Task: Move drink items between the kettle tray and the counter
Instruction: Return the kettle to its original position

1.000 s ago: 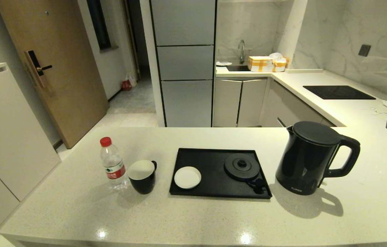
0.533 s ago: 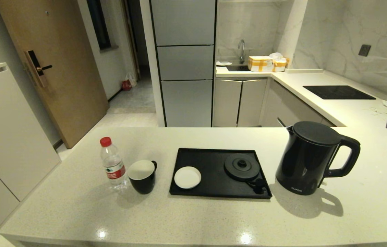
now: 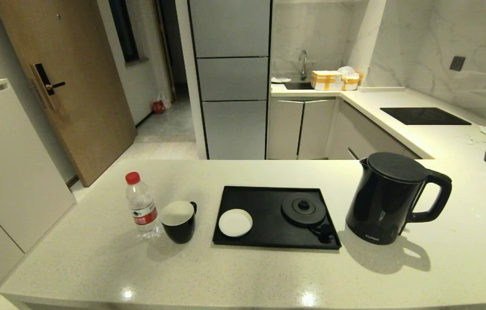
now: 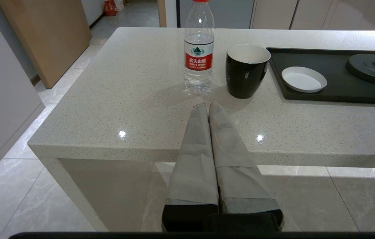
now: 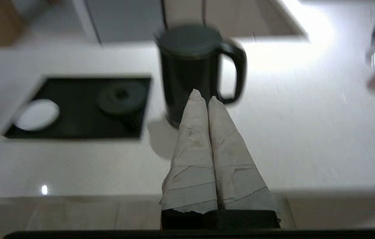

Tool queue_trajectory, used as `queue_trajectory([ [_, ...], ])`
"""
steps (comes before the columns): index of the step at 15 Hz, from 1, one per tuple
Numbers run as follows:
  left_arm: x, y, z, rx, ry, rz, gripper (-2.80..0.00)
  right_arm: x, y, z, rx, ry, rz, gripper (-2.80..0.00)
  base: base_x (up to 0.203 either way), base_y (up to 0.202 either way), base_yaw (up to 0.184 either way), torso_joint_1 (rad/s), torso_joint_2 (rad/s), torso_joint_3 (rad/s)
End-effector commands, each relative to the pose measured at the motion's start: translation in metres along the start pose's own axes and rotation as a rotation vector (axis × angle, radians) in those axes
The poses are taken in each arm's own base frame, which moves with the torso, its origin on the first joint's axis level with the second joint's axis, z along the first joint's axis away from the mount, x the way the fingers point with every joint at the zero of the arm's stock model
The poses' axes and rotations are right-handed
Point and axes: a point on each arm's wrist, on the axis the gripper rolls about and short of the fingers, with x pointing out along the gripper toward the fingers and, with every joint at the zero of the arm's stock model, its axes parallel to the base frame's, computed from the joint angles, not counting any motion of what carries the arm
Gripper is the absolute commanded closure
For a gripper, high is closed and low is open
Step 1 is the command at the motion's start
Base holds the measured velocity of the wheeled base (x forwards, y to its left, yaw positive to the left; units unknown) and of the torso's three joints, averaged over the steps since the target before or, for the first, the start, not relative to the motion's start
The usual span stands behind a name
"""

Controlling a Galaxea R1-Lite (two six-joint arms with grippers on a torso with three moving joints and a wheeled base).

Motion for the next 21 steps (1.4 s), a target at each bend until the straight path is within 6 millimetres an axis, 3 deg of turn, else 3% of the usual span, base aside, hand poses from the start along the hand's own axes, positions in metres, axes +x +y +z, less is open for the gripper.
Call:
queue_trajectory([
  [1, 0.0, 0.0, 0.0, 0.0, 0.0, 0.001, 0.0, 0.09, 0.001, 0.0, 0.002, 0.352, -0.047, 0.0, 0.0, 0.0, 0.0, 0.0, 0.0, 0.0],
  [5, 0.0, 0.0, 0.0, 0.0, 0.0, 0.001, 0.0, 0.212, -0.001, -0.066, 0.013, 0.586, -0.151, 0.0, 0.0, 0.0, 0.0, 0.0, 0.0, 0.0],
  [7, 0.0, 0.0, 0.0, 0.0, 0.0, 0.001, 0.0, 0.247, -0.005, -0.095, 0.029, 0.575, -0.21, 0.0, 0.0, 0.0, 0.0, 0.0, 0.0, 0.0],
  [9, 0.0, 0.0, 0.0, 0.0, 0.0, 0.001, 0.0, 0.26, -0.019, -0.105, 0.07, 0.508, -0.297, 0.0, 0.0, 0.0, 0.0, 0.0, 0.0, 0.0],
  [10, 0.0, 0.0, 0.0, 0.0, 0.001, 0.001, 0.0, 0.259, -0.025, -0.107, 0.081, 0.513, -0.327, -2.8, 0.0, 0.0, 0.0, 0.0, 0.0, 0.0],
  [14, 0.0, 0.0, 0.0, 0.0, 0.0, 0.001, 0.0, 0.261, -0.029, -0.108, 0.091, 0.495, -0.341, -2.8, 0.0, 0.0, 0.0, 0.0, 0.0, 0.0],
  [21, 0.0, 0.0, 0.0, 0.0, 0.001, 0.001, 0.0, 0.309, -0.034, -0.139, 0.058, 0.338, -0.402, -2.8, 0.0, 0.0, 0.0, 0.0, 0.0, 0.0],
])
